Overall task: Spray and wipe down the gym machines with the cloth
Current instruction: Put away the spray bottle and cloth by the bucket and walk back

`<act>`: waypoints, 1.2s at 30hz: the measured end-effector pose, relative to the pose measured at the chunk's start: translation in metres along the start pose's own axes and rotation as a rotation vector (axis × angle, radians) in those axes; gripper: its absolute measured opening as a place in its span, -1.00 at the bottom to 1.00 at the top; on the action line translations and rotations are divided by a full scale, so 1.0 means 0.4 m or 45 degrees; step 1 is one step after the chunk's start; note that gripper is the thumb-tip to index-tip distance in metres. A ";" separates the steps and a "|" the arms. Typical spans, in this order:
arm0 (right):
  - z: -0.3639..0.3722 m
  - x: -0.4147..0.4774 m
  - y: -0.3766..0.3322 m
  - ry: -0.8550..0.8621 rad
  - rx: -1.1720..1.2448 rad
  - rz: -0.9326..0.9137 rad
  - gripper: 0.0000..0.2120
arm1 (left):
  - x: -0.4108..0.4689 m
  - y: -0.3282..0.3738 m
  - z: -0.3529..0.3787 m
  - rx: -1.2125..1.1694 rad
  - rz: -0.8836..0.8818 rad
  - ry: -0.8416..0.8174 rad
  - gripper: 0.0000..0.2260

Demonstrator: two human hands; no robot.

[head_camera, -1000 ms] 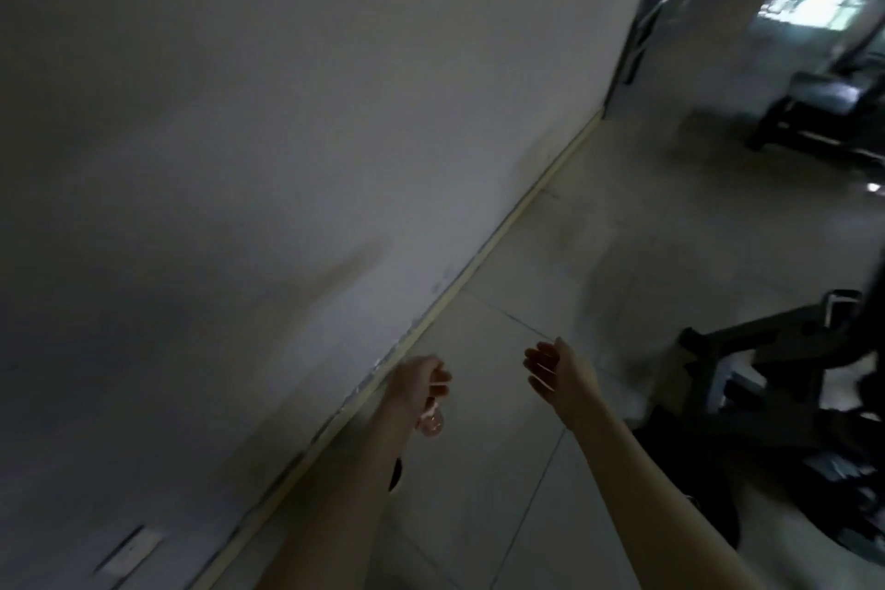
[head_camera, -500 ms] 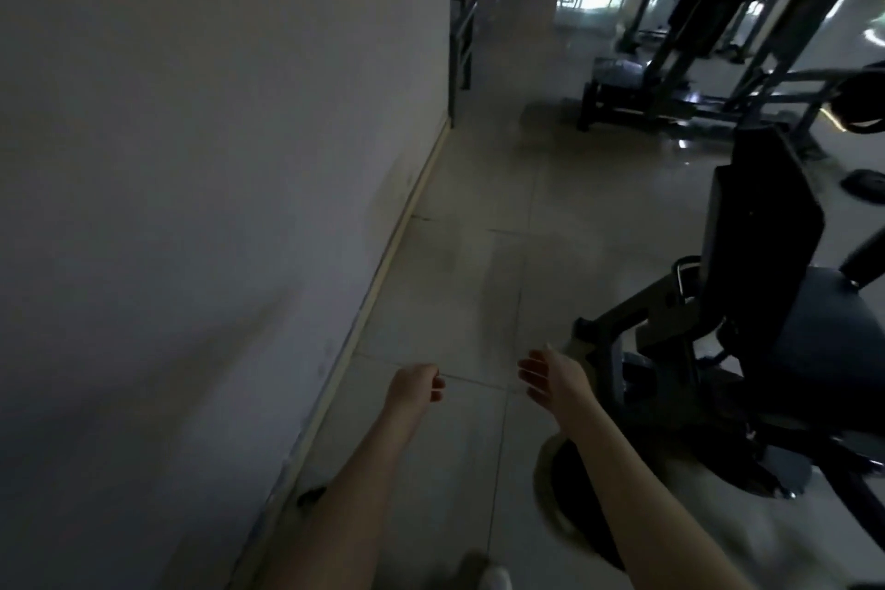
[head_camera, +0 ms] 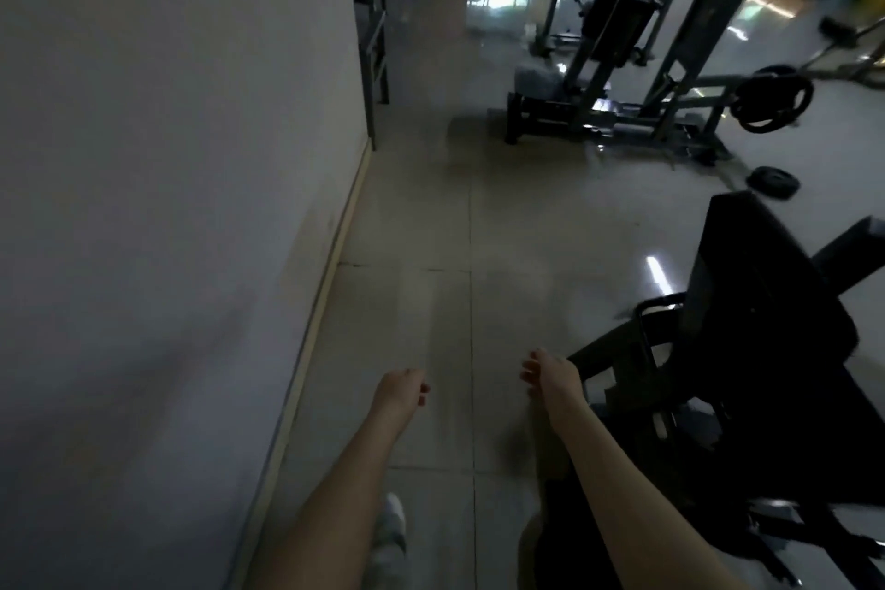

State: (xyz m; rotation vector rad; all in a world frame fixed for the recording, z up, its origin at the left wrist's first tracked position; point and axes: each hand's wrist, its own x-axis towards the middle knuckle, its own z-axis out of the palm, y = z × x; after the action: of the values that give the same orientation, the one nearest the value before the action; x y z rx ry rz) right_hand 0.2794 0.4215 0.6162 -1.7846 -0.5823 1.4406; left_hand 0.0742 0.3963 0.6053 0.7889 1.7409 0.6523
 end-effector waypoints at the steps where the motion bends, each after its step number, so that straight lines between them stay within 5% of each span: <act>1: 0.024 0.040 -0.024 0.040 0.017 -0.006 -0.74 | 0.054 0.037 -0.006 0.014 0.014 -0.017 -0.83; 11: 0.143 0.323 -0.252 0.438 -0.077 -0.094 -0.68 | 0.481 0.398 0.026 0.222 0.106 -0.283 -0.79; 22: 0.052 0.782 -0.403 0.768 0.097 0.162 -0.73 | 0.927 0.732 0.346 0.643 0.237 -0.570 -0.76; 36: -0.101 1.238 -0.764 0.905 0.150 0.365 -0.74 | 1.358 1.199 0.738 1.023 0.371 -0.882 -0.73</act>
State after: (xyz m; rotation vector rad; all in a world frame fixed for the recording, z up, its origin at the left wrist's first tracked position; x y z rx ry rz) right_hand 0.4802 0.9658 0.5547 -2.1650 0.1275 0.8784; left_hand 0.3319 1.1336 0.5579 1.6140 1.2074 -0.1926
